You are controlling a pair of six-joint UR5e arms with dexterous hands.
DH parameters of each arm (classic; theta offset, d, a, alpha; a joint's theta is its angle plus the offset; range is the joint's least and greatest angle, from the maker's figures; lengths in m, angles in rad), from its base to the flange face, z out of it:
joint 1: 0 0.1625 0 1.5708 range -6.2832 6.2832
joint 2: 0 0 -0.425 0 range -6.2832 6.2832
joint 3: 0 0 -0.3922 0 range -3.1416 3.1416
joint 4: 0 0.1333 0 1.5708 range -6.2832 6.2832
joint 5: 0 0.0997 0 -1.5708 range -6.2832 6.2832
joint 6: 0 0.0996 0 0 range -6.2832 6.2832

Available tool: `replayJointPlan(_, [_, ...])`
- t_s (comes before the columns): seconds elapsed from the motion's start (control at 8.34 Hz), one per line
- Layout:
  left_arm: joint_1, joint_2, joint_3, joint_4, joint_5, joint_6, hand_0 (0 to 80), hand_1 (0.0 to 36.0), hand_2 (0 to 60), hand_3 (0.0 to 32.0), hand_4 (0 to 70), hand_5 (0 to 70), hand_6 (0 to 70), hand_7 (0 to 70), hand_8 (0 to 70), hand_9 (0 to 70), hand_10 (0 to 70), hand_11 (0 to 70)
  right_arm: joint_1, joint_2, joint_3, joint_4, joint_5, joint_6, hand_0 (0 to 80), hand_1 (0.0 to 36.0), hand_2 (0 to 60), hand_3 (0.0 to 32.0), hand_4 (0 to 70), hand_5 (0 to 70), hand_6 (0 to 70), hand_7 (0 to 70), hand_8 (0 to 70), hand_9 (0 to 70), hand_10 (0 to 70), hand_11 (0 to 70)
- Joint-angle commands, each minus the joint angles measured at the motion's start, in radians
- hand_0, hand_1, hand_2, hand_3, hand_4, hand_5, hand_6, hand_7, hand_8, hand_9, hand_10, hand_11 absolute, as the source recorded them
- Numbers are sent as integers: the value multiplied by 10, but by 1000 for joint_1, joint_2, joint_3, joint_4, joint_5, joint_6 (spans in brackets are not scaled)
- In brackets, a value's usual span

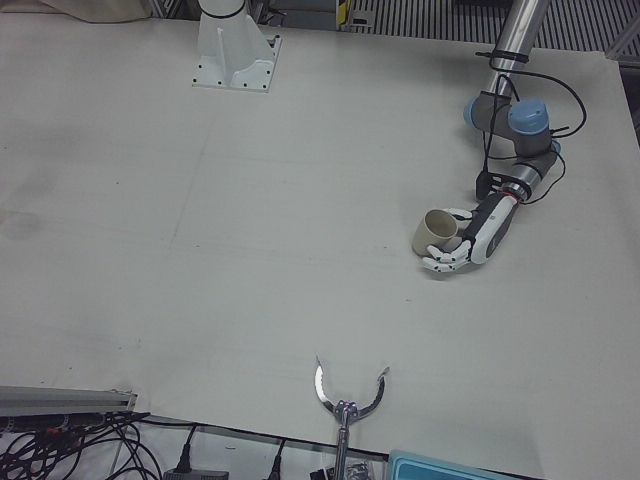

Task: Pour water
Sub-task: 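Lift the beige cup slightly off the table with the left hand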

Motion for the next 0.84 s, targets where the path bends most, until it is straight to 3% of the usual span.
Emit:
replayJointPlan(0.0, [-1,0,-3,5,-1,0,618,360,600,0,252,488,263,327,247,315,347,517,0,0,-1,0,0,0,238,83,194,0,6,0,0,0,0,0,0,0])
replayJointPlan(0.24, [-1,0,-18,32,2,-37,634,360,600,0,251,520,266,336,248,321,325,490,0,0,-1,0,0,0,238,83,194,0,7,0,0,0,0,0,0,0])
replayJointPlan(0.48, [-1,0,-76,117,5,-72,511,360,600,0,235,630,318,473,316,424,385,565,2,1,-1,0,0,0,236,83,194,0,8,0,0,0,0,0,0,0])
replayJointPlan(0.6, [-1,0,-76,118,5,-74,496,360,600,0,252,700,341,519,350,465,405,590,2,1,-1,0,0,0,236,83,194,0,9,0,0,0,0,0,0,0])
replayJointPlan(0.72, [-2,1,-76,118,5,-74,500,360,600,0,265,700,341,530,352,468,406,593,2,1,-1,0,1,0,236,83,194,0,9,0,0,0,0,0,0,0])
